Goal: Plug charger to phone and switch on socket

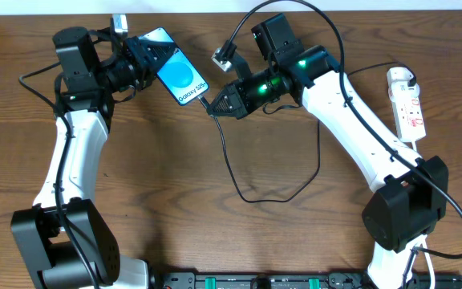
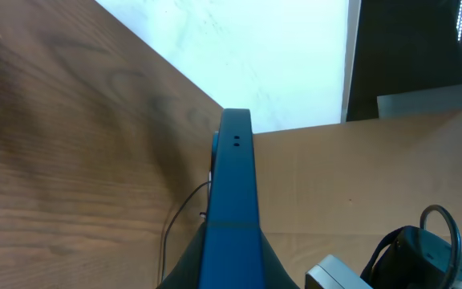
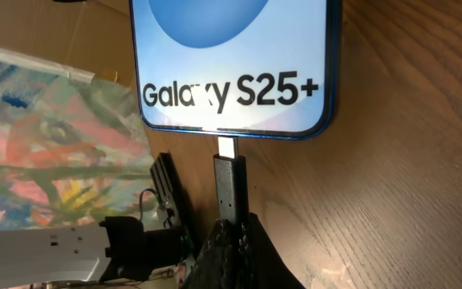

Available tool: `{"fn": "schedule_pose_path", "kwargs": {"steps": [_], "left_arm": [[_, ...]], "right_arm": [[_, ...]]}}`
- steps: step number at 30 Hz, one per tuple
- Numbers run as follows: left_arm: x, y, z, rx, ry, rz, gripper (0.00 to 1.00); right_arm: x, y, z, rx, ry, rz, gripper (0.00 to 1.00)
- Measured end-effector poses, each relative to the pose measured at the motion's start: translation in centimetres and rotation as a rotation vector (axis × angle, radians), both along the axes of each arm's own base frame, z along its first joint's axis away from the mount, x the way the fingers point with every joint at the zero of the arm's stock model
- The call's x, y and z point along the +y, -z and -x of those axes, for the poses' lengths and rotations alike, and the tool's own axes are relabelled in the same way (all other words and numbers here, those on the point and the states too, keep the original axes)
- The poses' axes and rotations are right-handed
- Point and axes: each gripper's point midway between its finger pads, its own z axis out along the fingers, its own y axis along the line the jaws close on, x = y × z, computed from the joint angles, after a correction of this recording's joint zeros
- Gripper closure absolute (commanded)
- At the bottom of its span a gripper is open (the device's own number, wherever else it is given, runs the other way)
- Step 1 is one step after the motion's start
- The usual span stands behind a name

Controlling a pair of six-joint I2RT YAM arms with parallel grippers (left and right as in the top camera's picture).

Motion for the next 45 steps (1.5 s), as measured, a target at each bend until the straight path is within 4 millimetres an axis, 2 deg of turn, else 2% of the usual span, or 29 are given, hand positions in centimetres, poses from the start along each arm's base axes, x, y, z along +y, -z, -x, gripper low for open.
{"fn": "schedule_pose_path", "kwargs": {"steps": [13,23,45], "left_arm": [[-0.01,-0.02,0.0,-0.003,0.001,-0.001,0.93],[-0.47,-0.91,-0.1,-0.039,0.018,0.011,0.93],[-0.54,-0.94,-0.04,-0.031,0.02,0.019,0.93]], "right_arm": [[-0.05,0.07,0.08,0.009,0.002,0.004,0.99],[-0.15,0.1,0.08,0.015,0.005,0.006,0.99],[0.01,0.15,0.34,0.019,0.0,0.009,0.99]]}}
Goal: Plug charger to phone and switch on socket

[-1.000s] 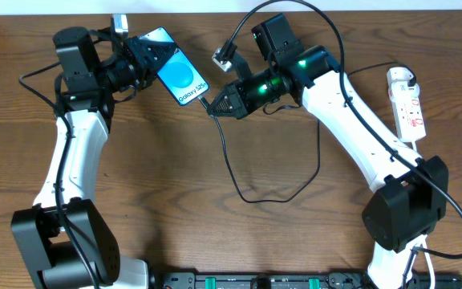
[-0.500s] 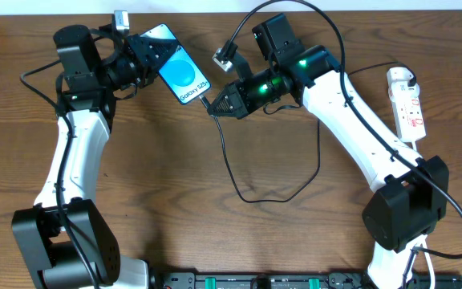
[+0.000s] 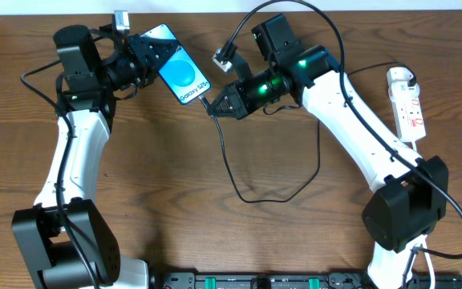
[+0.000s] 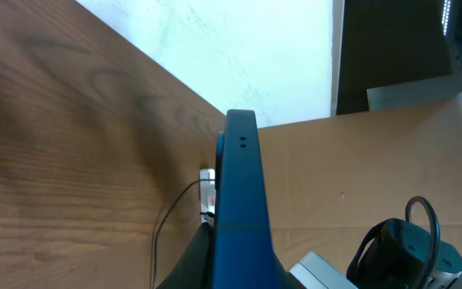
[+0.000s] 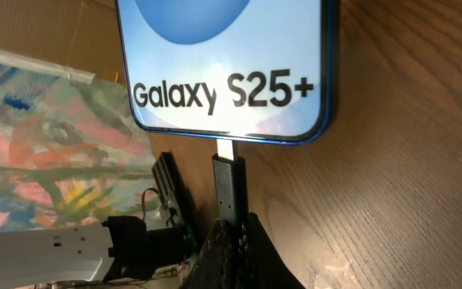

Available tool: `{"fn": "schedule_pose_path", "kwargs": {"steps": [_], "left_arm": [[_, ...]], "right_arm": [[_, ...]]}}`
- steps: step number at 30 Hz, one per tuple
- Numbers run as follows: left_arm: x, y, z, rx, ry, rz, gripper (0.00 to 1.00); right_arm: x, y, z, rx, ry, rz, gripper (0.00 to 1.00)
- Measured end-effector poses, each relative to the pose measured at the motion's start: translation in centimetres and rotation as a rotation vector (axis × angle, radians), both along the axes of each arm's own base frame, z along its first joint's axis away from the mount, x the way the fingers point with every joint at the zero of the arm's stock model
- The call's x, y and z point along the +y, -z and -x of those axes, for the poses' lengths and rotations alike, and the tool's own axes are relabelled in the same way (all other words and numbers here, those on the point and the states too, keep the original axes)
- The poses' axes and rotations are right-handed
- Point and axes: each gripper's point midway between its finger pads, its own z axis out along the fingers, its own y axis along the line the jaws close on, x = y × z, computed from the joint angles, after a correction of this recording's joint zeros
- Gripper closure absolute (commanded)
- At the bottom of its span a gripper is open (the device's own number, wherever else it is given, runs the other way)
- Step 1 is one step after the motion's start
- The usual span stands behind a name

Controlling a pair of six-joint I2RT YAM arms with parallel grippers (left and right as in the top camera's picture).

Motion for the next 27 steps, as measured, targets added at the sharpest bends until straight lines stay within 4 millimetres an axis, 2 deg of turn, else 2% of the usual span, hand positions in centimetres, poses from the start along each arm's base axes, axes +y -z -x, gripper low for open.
{"fn": "schedule_pose_path", "kwargs": {"steps": [23,27], "left_arm": [[-0.1,-0.1,0.0,-0.006,0.006,0.002,0.93],[-0.2,-1.0,0.0,-0.056,0.022,0.001,0.93]], "right_arm": [[0.9,-0.5,0.5,0.009,-0.016,-0.026,0.99],[1.1,-0.7,0.4,0.012,-0.009,-0.037,0.99]]}}
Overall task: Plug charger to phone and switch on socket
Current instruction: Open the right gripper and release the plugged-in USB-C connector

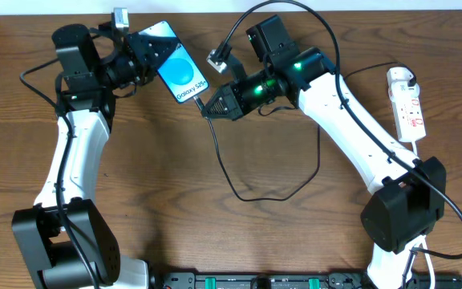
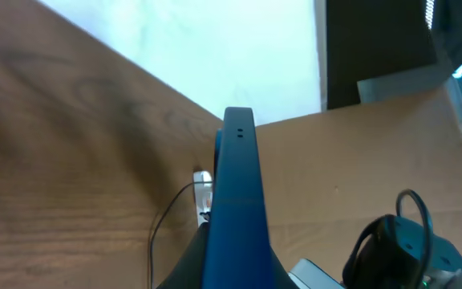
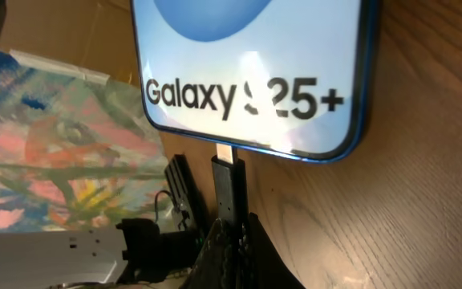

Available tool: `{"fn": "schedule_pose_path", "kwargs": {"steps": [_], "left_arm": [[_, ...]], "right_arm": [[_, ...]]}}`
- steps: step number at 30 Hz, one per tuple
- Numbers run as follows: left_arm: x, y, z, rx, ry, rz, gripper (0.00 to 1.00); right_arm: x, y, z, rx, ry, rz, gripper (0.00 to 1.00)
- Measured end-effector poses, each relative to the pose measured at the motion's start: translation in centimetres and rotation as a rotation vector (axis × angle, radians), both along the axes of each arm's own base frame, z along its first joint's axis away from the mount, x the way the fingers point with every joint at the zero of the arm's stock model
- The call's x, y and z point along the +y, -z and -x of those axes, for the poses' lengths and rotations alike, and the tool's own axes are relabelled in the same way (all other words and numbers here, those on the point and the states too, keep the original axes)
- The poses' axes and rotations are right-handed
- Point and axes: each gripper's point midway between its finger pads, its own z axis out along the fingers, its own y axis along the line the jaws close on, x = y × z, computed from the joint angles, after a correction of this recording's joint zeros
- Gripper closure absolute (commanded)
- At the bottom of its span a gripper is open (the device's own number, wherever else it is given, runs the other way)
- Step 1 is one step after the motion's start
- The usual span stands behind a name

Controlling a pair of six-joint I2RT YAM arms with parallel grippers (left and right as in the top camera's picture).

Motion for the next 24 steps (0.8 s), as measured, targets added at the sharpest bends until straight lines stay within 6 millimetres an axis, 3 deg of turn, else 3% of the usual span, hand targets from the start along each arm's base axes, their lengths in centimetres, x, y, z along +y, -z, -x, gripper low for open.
{"fn": "schedule_pose_path", "kwargs": {"steps": [3,24], "left_arm": [[-0.3,-0.8,0.2,-0.046,0.03,0.003,0.93],[0.0,-1.1,-0.2,-0.06,0.009,-0.005,0.93]], "right_arm": [[0.2,-0.4,-0.2,0.004,0.007,-0.017,0.99],[1.2,-1.4,-0.4,0.032,0.021,-0.066,0.99]]}}
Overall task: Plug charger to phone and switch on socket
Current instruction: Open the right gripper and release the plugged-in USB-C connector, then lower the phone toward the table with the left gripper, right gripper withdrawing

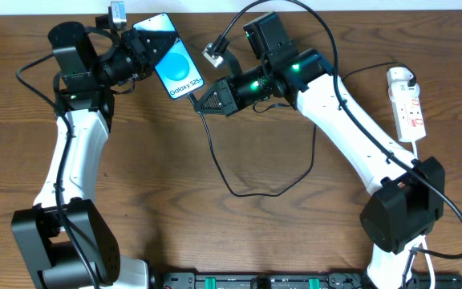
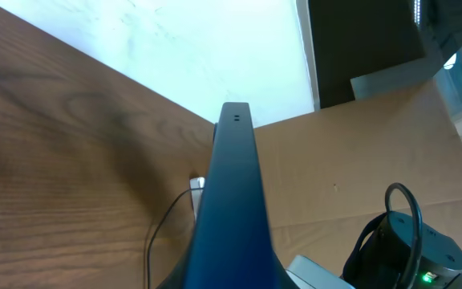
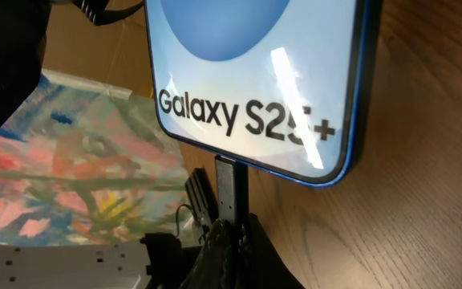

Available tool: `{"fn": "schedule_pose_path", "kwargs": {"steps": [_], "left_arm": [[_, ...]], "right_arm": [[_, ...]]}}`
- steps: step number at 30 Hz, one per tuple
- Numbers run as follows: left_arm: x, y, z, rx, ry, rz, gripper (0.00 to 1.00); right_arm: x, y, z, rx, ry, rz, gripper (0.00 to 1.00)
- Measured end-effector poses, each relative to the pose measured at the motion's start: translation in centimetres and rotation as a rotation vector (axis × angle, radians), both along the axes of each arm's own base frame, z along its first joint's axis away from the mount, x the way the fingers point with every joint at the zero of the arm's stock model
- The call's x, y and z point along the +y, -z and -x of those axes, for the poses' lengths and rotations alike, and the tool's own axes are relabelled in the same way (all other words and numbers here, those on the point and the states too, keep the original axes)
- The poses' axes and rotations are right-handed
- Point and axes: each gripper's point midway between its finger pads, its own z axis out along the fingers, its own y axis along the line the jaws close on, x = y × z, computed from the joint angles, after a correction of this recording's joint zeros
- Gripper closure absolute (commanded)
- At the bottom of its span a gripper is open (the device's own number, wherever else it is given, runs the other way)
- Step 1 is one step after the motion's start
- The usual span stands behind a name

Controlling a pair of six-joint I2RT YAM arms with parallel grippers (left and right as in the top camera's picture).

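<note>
My left gripper (image 1: 139, 54) is shut on the blue phone (image 1: 169, 67), held tilted above the table's far left; its lit screen reads Galaxy S25+ (image 3: 247, 120). In the left wrist view the phone (image 2: 229, 201) shows edge-on, and the fingers are hidden behind it. My right gripper (image 1: 205, 103) is shut on the black charger plug (image 3: 229, 193), whose tip meets the phone's bottom edge, the metal tip out of sight. The black cable (image 1: 239, 172) loops over the table. The white socket strip (image 1: 407, 103) lies at the far right.
A second connector (image 1: 213, 53) on the cable hangs near my right arm's wrist. A painted sheet and another white strip (image 3: 62, 257) show in the background of the right wrist view. Cardboard and a dark panel (image 2: 359, 48) stand beyond the table's far edge.
Both grippers have shifted left and a little toward the far edge, phone and plug together. The plug's silver tip, then showing below the phone, is now hidden at its bottom edge.
At first the left gripper held the phone up and the right gripper held the plug with its silver tip just touching the phone's bottom edge. That stayed so over the two later moments. Now the tip no longer shows and both have moved left.
</note>
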Motion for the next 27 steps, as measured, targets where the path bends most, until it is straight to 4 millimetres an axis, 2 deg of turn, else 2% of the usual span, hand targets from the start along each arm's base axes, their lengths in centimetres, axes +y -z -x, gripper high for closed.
{"fn": "schedule_pose_path", "kwargs": {"steps": [5,9,15,19,20,23,27], "left_arm": [[0.0,0.0,0.0,-0.001,-0.003,-0.001,0.93],[-0.1,0.0,0.1,0.004,0.005,0.002,0.93],[-1.4,0.1,0.9,0.015,0.067,0.015,0.93],[-1.5,0.0,1.0,0.013,0.076,0.016,0.93],[-1.5,0.0,1.0,0.012,0.077,0.016,0.93],[-1.5,0.4,1.2,0.02,0.081,0.01,0.93],[-1.6,2.2,1.9,0.088,0.094,-0.013,0.93]], "right_arm": [[0.0,0.0,0.0,0.004,0.003,-0.002,0.98],[0.0,0.1,0.0,0.008,0.005,0.003,0.83],[-0.8,0.8,-0.4,0.01,0.03,0.042,0.55],[-1.2,1.2,-0.7,0.01,0.042,0.062,0.47],[-1.4,1.2,-0.8,0.012,0.047,0.065,0.43],[-2.6,1.5,-1.7,0.02,0.075,0.078,0.41],[-5.1,1.9,-3.4,0.033,0.131,0.094,0.38]]}}
